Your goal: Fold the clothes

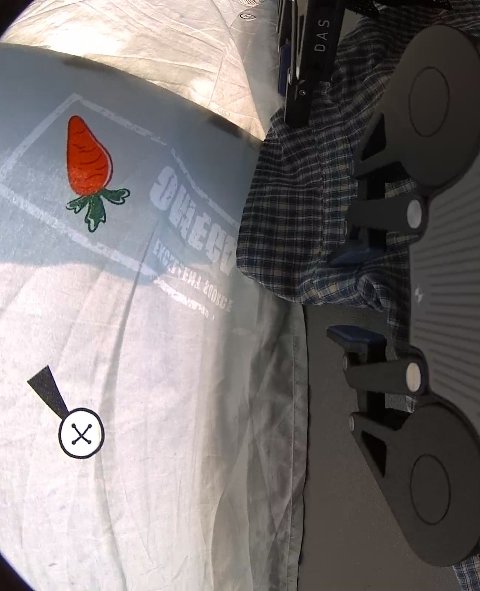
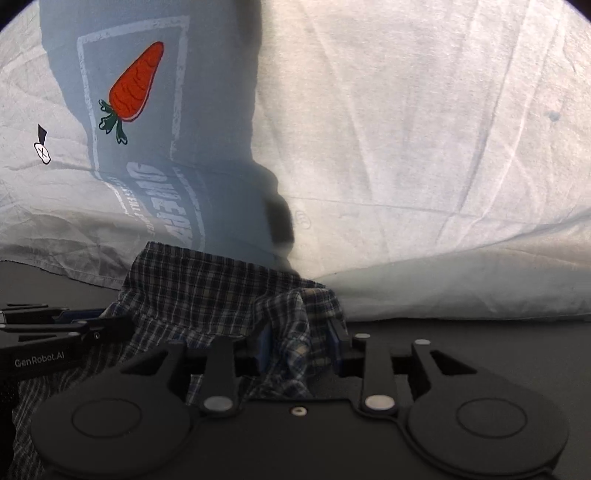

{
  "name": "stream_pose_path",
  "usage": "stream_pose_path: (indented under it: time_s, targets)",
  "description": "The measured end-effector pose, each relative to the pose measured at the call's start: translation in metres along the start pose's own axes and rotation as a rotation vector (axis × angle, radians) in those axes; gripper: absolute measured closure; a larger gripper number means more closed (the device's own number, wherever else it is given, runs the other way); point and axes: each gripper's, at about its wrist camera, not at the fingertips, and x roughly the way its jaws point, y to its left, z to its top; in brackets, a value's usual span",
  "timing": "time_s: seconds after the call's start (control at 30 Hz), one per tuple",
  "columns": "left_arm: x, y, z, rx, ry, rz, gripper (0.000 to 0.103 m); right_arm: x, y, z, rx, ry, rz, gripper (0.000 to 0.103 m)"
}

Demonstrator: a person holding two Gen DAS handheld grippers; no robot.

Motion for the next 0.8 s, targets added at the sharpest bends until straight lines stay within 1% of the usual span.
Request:
stream_pose_path:
  time_s: [0.03, 0.07, 0.1, 0.13, 0.17, 0.2, 0.23, 0.33, 0.4, 0.43, 0.5, 0.57, 0.63, 0.7, 0.77, 0.8]
  targets:
    - [-0.011, -0.001, 0.001, -0.014, -0.015, 0.008, 0.046, -0.012, -0.001, 0.001, -0.006, -0.019, -0.009, 0.049]
    - [-0.025, -0.001, 0.001, -0.037, -0.028, 0.011, 0.033, -0.025, -0.002, 0.002, -0.011, -0.028, -0.018, 0.044]
    - [-0.039, -0.002, -0.002, -0.056, -0.035, 0.003, 0.021, -0.040, -0.003, -0.001, -0.016, -0.034, -0.019, 0.032]
    - [-0.054, -0.003, -0.006, -0.074, -0.043, -0.005, 0.015, -0.057, -0.003, -0.009, -0.027, -0.035, -0.010, 0.023]
    - [-0.071, -0.008, -0.013, -0.086, -0.045, -0.009, 0.015, -0.074, -0.003, -0.018, -0.040, -0.036, 0.001, 0.020]
    - [-0.086, -0.016, -0.020, -0.094, -0.040, 0.002, 0.014, -0.091, -0.002, -0.027, -0.053, -0.037, 0.011, 0.016]
    - [-0.102, -0.027, -0.032, -0.103, -0.030, 0.024, 0.012, -0.105, 0.000, -0.039, -0.068, -0.021, 0.018, 0.012]
    - [-0.147, -0.037, -0.077, -0.136, 0.016, 0.075, 0.010, -0.151, -0.001, -0.090, -0.047, 0.051, 0.039, 0.004]
    - [-0.181, -0.038, -0.115, -0.174, 0.050, 0.088, 0.009, -0.175, -0.008, -0.124, 0.000, 0.100, 0.041, 0.003]
    - [-0.195, -0.037, -0.133, -0.196, 0.062, 0.093, 0.006, -0.189, -0.010, -0.146, 0.024, 0.124, 0.035, 0.001]
    - [-0.229, -0.038, -0.176, -0.250, 0.096, 0.099, 0.003, -0.219, -0.011, -0.186, 0.049, 0.161, 0.025, 0.000]
    - [-0.256, -0.039, -0.213, -0.282, 0.137, 0.096, 0.002, -0.240, -0.014, -0.216, 0.060, 0.214, 0.025, 0.000]
    - [-0.277, -0.040, -0.239, -0.293, 0.168, 0.093, 0.002, -0.256, -0.011, -0.246, 0.042, 0.270, 0.061, 0.000]
    - [-0.298, -0.039, -0.262, -0.317, 0.183, 0.106, 0.002, -0.268, -0.006, -0.269, 0.014, 0.304, 0.090, 0.000]
    - [-0.315, -0.033, -0.275, -0.357, 0.189, 0.120, 0.002, -0.277, -0.002, -0.279, -0.020, 0.278, 0.085, 0.000]
    - [-0.323, -0.029, -0.279, -0.371, 0.183, 0.124, 0.002, -0.280, -0.001, -0.282, -0.017, 0.268, 0.079, 0.000]
